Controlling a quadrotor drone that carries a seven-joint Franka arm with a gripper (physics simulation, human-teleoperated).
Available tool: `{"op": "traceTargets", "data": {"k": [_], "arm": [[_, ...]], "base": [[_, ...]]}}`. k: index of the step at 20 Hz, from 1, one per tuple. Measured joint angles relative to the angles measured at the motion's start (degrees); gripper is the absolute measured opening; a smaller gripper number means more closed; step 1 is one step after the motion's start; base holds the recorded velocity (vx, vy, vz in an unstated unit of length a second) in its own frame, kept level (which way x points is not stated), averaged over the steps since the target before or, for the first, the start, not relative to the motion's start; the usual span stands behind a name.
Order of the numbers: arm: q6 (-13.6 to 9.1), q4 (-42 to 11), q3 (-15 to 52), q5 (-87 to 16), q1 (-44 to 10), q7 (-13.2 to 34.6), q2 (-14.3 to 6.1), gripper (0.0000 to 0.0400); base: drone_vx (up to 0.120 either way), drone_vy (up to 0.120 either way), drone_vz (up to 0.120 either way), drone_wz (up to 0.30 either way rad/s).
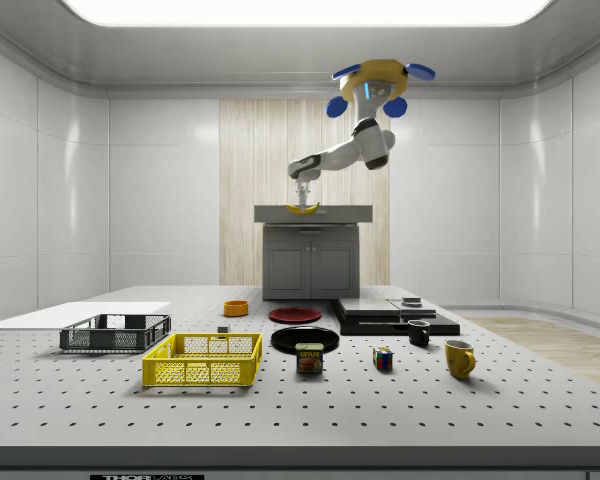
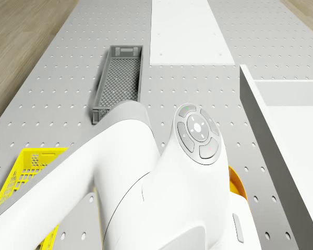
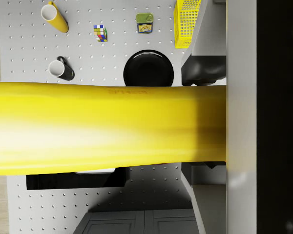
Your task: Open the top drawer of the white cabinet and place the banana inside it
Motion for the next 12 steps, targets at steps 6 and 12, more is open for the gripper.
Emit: {"op": "traceTargets", "data": {"k": [6,12], "arm": [[-0.02,0.00,0.00,0.01,-0.01,0.00,0.02,0.0201],[-0.03,0.00,0.00,0.02,-0.01,0.01,0.03,0.0201]], "base": [[-0.120,-0.060,0.120,0.000],[-0.120,-0.120,0.120,0.000]]}}
